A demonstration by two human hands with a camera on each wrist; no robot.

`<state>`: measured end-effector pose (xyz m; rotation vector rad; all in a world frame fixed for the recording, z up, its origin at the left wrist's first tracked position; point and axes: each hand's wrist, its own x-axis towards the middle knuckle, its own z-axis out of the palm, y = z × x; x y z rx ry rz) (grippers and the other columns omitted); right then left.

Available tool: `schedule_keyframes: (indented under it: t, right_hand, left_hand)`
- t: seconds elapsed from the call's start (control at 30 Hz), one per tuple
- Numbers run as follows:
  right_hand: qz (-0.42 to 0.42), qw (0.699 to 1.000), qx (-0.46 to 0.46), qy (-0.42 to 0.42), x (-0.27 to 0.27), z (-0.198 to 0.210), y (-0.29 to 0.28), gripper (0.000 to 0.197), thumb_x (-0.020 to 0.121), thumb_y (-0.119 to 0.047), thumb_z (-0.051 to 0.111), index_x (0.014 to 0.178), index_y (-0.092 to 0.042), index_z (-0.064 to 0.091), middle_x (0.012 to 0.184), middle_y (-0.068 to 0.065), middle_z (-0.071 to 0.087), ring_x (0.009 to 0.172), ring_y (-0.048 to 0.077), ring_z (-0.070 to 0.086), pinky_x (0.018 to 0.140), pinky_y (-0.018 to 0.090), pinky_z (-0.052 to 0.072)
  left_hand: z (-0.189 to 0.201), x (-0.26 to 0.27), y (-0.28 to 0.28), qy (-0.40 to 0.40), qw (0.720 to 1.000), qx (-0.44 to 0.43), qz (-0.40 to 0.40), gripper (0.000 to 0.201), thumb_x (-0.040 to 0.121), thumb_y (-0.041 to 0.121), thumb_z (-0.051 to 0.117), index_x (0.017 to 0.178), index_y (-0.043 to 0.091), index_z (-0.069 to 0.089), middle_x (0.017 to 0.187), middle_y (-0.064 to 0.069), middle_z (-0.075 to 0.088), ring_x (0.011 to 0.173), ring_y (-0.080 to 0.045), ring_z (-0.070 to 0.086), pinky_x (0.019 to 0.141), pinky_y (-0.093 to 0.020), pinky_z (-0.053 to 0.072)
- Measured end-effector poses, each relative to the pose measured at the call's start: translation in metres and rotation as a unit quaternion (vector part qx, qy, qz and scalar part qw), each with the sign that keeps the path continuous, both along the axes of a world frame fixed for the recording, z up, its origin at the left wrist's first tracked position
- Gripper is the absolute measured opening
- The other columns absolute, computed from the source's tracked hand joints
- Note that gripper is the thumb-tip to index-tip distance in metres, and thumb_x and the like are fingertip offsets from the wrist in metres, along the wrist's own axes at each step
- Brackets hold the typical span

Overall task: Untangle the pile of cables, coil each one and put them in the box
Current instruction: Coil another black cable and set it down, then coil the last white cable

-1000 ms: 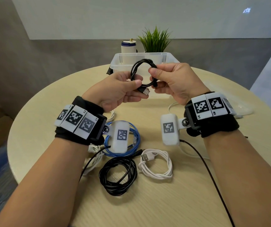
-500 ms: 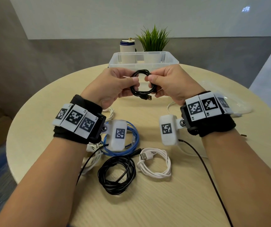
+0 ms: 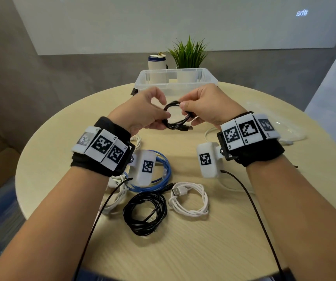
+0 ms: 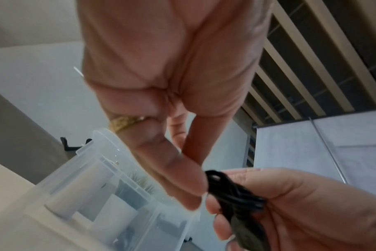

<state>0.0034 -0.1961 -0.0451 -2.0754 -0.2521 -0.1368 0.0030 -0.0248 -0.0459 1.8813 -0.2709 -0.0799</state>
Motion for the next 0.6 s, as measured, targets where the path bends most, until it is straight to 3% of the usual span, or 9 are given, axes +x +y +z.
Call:
schedule_keyframes:
  t: [0.13,0.27,0.4,0.5,0.6]
  right_hand:
    - [0.009,0.996,-0.085,0.032,-0.013,-0.001,-0.001,0.024,0.098,-0.019,0.047,0.103,-0.008,0.068,0.087,0.006,0.068,0.071,0.012,0.064,0.069,0.032,0.058]
    - [0.002,0.978,-0.203,0.048,-0.034,-0.002,-0.009,0.019,0.095,-0.019,0.053,0.103,-0.009,0.067,0.087,0.004,0.069,0.081,0.017,0.067,0.067,0.031,0.058]
    - [0.004,0.925,-0.375,0.064,-0.060,-0.001,-0.020,0.016,0.088,-0.026,0.066,0.094,-0.011,0.069,0.073,-0.001,0.065,0.060,0.011,0.058,0.053,0.022,0.045]
    - [-0.007,0.899,-0.431,0.078,-0.073,-0.002,-0.027,0.035,0.084,-0.041,0.068,0.088,-0.007,0.068,0.067,-0.001,0.064,0.061,0.016,0.059,0.061,0.026,0.049]
    - [0.006,0.873,-0.474,0.114,-0.081,-0.009,-0.028,0.044,0.080,-0.053,0.067,0.074,-0.009,0.066,0.065,-0.002,0.066,0.066,0.018,0.062,0.070,0.029,0.050]
  left_hand:
    - [-0.004,-0.008,0.000,0.027,0.996,0.074,-0.029,0.019,0.087,-0.006,0.058,0.078,0.011,0.057,0.092,-0.014,0.062,0.065,-0.017,0.061,0.055,-0.020,0.056]
    - [-0.004,-0.016,-0.002,0.052,0.991,0.118,-0.024,0.019,0.087,-0.006,0.056,0.079,0.010,0.059,0.089,-0.012,0.060,0.067,-0.018,0.062,0.057,-0.021,0.058]
    - [-0.006,-0.028,-0.009,0.095,0.980,0.174,-0.024,0.018,0.089,-0.007,0.055,0.081,0.008,0.059,0.085,-0.011,0.059,0.067,-0.019,0.062,0.059,-0.023,0.058]
    - [-0.009,-0.038,-0.016,0.127,0.973,0.193,-0.022,0.017,0.089,-0.009,0.053,0.082,0.005,0.058,0.082,-0.012,0.058,0.065,-0.020,0.061,0.055,-0.023,0.058]
    - [-0.011,-0.046,-0.023,0.156,0.965,0.208,-0.025,0.017,0.090,-0.009,0.052,0.082,0.004,0.058,0.082,-0.013,0.058,0.068,-0.021,0.063,0.059,-0.025,0.057]
